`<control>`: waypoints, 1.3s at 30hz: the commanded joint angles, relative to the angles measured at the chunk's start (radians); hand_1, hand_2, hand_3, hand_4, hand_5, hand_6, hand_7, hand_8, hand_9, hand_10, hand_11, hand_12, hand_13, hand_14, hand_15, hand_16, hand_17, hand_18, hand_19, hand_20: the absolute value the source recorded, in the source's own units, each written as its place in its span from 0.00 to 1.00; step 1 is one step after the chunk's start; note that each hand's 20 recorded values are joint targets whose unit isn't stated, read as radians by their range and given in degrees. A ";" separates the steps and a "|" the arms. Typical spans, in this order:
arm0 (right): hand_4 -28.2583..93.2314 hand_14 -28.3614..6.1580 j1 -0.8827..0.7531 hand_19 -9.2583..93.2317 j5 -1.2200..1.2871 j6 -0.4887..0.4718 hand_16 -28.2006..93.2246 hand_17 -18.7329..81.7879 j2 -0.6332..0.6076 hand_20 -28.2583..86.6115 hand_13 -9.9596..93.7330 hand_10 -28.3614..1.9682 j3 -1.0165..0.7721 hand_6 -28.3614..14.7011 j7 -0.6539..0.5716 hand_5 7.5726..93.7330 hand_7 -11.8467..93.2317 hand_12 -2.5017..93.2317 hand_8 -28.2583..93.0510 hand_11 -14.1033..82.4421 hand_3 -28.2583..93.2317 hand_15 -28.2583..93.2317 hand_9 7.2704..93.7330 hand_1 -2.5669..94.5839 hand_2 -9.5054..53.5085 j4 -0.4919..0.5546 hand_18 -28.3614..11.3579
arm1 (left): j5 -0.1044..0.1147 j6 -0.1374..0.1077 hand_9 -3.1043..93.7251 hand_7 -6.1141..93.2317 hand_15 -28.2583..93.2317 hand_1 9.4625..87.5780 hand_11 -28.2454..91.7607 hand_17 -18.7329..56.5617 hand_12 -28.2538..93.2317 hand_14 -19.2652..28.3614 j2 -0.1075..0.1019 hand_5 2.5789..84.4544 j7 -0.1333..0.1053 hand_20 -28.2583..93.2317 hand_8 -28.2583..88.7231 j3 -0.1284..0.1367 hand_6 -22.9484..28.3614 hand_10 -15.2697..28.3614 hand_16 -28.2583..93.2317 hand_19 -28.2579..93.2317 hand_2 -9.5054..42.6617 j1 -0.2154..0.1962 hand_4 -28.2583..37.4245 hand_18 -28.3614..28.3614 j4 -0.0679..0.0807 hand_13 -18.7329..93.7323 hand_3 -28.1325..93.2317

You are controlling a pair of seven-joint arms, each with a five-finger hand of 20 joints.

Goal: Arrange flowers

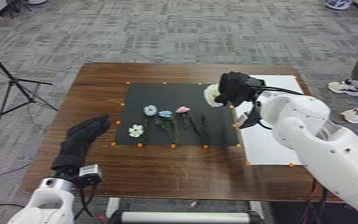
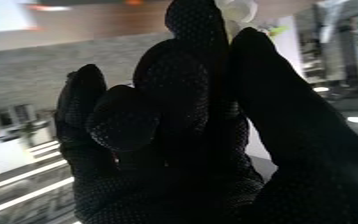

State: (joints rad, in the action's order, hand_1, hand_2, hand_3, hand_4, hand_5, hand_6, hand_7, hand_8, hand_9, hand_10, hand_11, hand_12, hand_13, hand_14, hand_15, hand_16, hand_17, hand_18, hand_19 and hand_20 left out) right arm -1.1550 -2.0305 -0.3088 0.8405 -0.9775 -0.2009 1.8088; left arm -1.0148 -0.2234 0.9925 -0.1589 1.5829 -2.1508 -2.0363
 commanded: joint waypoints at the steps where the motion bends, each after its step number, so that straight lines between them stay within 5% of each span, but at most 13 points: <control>1: 0.10 0.40 0.039 0.82 -0.026 -0.027 0.58 0.51 0.107 0.71 0.78 0.61 0.062 0.67 0.010 0.89 0.40 0.37 0.41 0.67 0.80 0.86 0.92 0.51 0.09 -0.034 0.07 | 0.004 0.006 0.49 0.21 0.35 0.22 0.39 0.27 0.32 0.75 0.001 0.53 0.006 0.34 0.18 0.004 0.55 0.64 0.24 0.28 0.17 -0.002 0.12 0.71 -0.004 0.45 0.80; 18: 0.10 0.41 0.051 0.82 -0.126 -0.101 0.58 0.51 0.231 0.71 0.78 0.61 0.042 0.68 0.019 0.88 0.40 0.37 0.40 0.67 0.80 0.86 0.91 0.50 0.10 -0.253 0.07 | 0.005 0.017 0.49 0.21 0.35 0.22 0.39 0.26 0.32 0.75 0.011 0.53 -0.003 0.34 0.18 0.001 0.55 0.64 0.24 0.28 0.16 0.000 0.11 0.71 0.001 0.45 0.80; 39: 0.10 0.40 0.033 0.82 -0.138 -0.128 0.58 0.51 0.223 0.70 0.78 0.61 0.017 0.68 0.007 0.88 0.41 0.37 0.40 0.67 0.80 0.86 0.92 0.50 0.10 -0.257 0.07 | 0.005 0.022 0.49 0.21 0.35 0.22 0.39 0.26 0.32 0.75 0.010 0.53 0.003 0.34 0.18 -0.002 0.55 0.64 0.24 0.28 0.16 0.004 0.11 0.71 0.002 0.45 0.80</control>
State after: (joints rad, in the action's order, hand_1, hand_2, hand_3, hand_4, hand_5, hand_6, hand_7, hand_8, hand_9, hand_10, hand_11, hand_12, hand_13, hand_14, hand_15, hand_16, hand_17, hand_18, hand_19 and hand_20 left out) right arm -1.1144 -2.1593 -0.4222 1.0683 -0.9507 -0.1862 1.5486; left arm -1.0137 -0.2122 0.9940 -0.1603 1.5837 -2.1458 -2.0354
